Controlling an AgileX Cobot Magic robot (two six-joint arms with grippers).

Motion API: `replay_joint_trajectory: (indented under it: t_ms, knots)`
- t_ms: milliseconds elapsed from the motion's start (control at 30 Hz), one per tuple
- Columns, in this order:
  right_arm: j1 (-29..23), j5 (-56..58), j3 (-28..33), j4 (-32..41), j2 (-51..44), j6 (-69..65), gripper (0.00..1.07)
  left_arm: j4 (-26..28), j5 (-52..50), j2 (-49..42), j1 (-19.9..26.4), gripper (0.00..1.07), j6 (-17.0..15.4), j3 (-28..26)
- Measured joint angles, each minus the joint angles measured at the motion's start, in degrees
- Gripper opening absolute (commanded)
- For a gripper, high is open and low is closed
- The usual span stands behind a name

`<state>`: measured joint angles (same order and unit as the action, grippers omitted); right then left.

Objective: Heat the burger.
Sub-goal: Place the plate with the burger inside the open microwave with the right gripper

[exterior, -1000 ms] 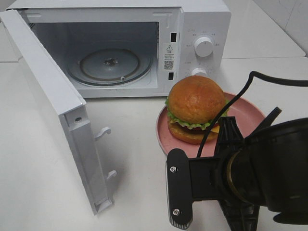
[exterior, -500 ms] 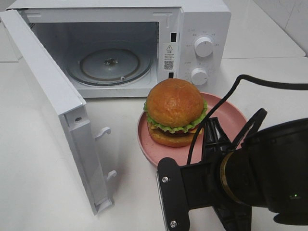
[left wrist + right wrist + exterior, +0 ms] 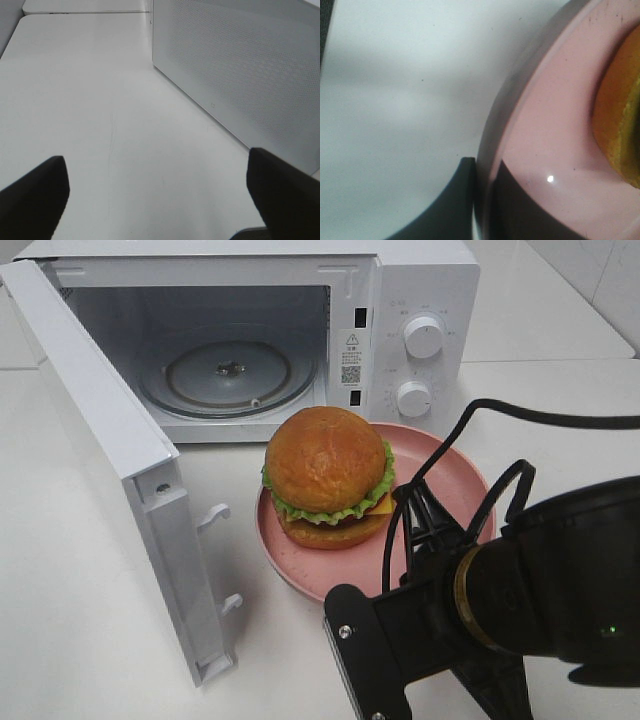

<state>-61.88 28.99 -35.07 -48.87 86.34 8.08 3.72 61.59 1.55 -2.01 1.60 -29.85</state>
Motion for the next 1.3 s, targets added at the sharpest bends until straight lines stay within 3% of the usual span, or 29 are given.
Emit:
replay_joint_trajectory:
  t_ms: [400, 567, 633, 967, 1300]
  knots:
    - [8.2, -6.8, -1.9, 3.8, 0.1, 12.0, 0.0, 0.0, 0.0, 0.0, 0.0, 0.88, 0.0, 0.0]
    - [10.3, -7.3, -4.0, 8.7, 0.1, 21.0, 0.0, 0.0, 0.0, 0.0, 0.0, 0.88, 0.0, 0.0]
    - [12.1, -6.8, -5.6, 15.0, 0.1, 29.3, 0.0, 0.0, 0.0, 0.0, 0.0, 0.88, 0.0, 0.0]
    - [16.2, -4.9, -10.3, 28.6, 0.1, 48.7, 0.0, 0.0, 0.0, 0.0, 0.0, 0.88, 0.0, 0.0]
    - [19.9, 1.0, -14.5, 36.3, 0.1, 61.4, 0.0, 0.0, 0.0, 0.0, 0.0, 0.88, 0.0, 0.0]
